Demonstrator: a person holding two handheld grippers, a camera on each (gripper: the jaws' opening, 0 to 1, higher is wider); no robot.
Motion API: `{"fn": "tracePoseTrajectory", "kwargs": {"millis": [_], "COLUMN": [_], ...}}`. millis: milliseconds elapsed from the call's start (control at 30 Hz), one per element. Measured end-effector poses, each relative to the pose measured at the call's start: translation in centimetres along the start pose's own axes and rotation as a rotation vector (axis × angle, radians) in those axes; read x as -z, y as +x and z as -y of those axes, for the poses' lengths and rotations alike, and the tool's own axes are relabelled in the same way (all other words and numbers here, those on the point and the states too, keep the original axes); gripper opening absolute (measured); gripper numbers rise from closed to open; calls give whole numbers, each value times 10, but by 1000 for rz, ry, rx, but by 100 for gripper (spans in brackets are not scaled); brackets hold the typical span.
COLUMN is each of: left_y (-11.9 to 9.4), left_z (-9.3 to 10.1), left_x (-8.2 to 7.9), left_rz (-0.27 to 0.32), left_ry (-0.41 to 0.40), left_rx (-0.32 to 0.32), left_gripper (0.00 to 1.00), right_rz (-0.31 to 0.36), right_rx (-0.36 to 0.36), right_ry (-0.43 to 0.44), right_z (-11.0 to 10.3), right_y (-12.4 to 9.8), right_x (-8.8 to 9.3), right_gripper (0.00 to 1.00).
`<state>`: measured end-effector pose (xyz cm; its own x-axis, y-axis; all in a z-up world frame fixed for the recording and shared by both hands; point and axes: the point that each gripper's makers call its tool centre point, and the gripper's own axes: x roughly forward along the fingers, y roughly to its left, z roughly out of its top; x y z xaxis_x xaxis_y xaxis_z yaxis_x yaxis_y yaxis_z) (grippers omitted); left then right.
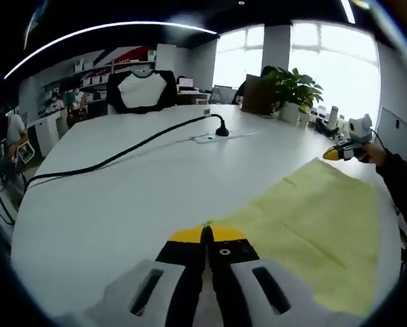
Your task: Fold the garment on the visible template until the final outline fits inside the template.
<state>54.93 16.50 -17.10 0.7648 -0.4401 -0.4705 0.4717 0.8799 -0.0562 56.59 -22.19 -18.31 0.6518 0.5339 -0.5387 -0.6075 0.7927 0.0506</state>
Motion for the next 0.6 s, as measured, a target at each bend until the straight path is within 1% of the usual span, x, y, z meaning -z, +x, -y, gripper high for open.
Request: {"fn": "tracePoseTrajectory", "kwargs": {"millis": [67, 100, 133, 167, 200, 233, 267, 300, 333, 400, 433, 467, 500, 533, 600], "left_y": [-2, -5, -8, -11, -13, -16, -19, -23, -25, -34, -40, -45, -51, -56, -67], "left_z": [-2, -7, -15, -19, -16, -14, -12, -8, -7, 5, 14, 17, 21, 22, 26], "left_x": [-4, -8, -10, -12, -17, -25, -25, -24, -24, -31, -35, -36, -32, -30, -32], "left_rz": [10, 25, 24, 28, 60, 115, 122, 121, 123, 168, 210, 227, 218, 213, 240], "left_ry": [22, 38, 45, 41, 29, -12, -51, -73, -66, -59, -90, -112, -116, -105, -84], "left_rx": [-13, -44, -91, -119, -103, -95, -88, -80, -75, -41, 4, 19, 34, 29, 23], "left_gripper": [1, 1, 1, 1, 2, 4, 6, 7, 8, 10, 11, 11, 11, 11, 11], "right_rz": [6, 8, 9, 9, 86, 103, 120, 125, 128, 157, 154, 159, 189, 194, 217], "right_rx": [6, 9, 14, 16, 26, 18, -14, -27, -16, 21, 24, 25, 26, 30, 51], "right_ry": [-14, -21, -26, -22, 22, 41, 101, 118, 97, 39, 18, 20, 15, 20, 13], "right_z": [-2, -2, -2, -2, -2, -4, -11, -16, -16, -17, -22, -25, -28, -29, -30], "right_y": [-3, -5, -6, -9, -12, -13, -16, -20, -24, -30, -33, -35, -37, -39, -46], "right_x": [0, 0, 0, -2, -14, -16, -18, -18, -19, -23, -22, -22, -24, -24, -26], "right_gripper": [0, 0, 0, 0, 0, 0, 0, 0, 0, 0, 0, 0, 0, 0, 0]}}
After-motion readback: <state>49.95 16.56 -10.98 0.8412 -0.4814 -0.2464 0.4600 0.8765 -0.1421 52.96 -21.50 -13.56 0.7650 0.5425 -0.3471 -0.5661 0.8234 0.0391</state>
